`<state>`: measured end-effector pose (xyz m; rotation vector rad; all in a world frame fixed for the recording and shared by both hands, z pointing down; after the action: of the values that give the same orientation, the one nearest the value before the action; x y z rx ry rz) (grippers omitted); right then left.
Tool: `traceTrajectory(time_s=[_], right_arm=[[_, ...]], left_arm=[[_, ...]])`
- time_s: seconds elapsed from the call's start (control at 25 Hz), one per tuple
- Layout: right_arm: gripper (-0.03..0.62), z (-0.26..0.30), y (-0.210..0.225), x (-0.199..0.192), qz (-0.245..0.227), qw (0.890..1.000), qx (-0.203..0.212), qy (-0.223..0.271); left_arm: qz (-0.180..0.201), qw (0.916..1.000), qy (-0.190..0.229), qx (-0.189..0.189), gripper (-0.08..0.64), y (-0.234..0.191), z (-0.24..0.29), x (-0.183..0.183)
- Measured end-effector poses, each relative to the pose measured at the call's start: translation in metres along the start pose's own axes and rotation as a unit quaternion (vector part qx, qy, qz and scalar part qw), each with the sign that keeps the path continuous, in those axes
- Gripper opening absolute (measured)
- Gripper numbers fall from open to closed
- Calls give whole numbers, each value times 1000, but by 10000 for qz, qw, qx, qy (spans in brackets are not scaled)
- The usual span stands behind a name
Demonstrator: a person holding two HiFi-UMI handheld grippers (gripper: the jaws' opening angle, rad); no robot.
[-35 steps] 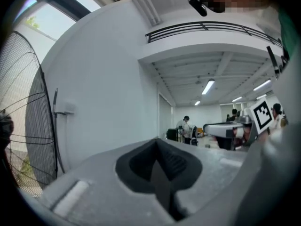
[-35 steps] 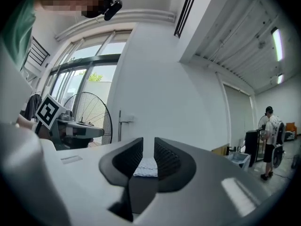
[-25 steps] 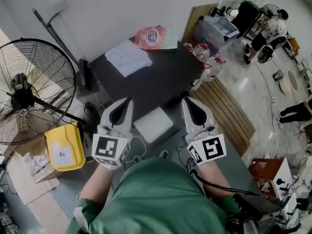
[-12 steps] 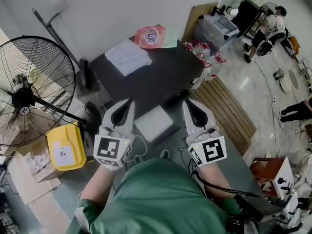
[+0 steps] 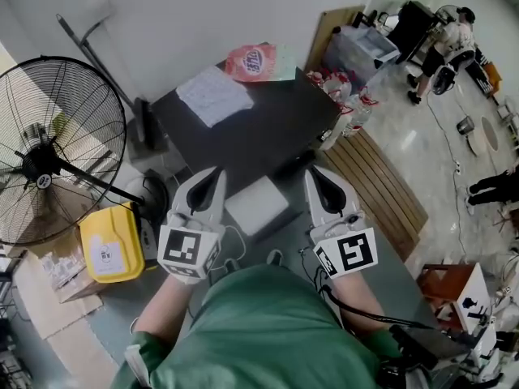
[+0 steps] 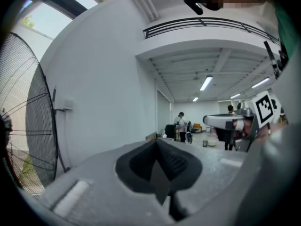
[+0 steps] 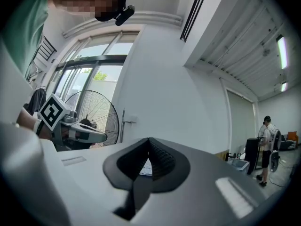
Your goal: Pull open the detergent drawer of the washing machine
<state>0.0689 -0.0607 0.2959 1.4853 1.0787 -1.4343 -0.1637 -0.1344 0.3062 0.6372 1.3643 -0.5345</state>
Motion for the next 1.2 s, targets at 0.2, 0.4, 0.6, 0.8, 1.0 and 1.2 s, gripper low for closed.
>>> traceTrajectory(time_s=[0.2, 0.4, 0.6, 0.8, 1.0, 1.2], right_arm=[[0, -4, 4, 0, 45, 10000, -20, 15], [0, -3, 4, -2, 111, 9999, -28, 28], [1, -2, 5, -1, 114, 9999, -38, 18], [2, -4, 5, -2, 97, 9999, -64, 32], [2, -4, 8, -1, 121, 9999, -72, 17], [2, -2, 9, -2, 135, 9999, -103, -10]], left_arm=[[28, 10000, -19, -14, -2, 4, 1, 1], [35, 10000, -44, -26, -3, 4, 3, 0], [6, 10000, -71, -35, -3, 2, 4, -3], [-18, 9999, -96, -47, -3, 2, 4, -6], [-10, 9999, -110, -65, -2, 2, 8, -5], [3, 9998, -142, -106, -3, 2, 9, -5]])
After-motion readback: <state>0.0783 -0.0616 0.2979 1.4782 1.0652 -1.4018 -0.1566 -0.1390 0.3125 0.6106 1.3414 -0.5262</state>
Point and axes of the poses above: the fingertips, and each gripper's own axes: z forward along the fingers, y to its right, x out of its top, the point moved 9 cm from there along -z, backward along the fingers, and after that the axes turned 5 degrees about z, right-handed, at the moved point
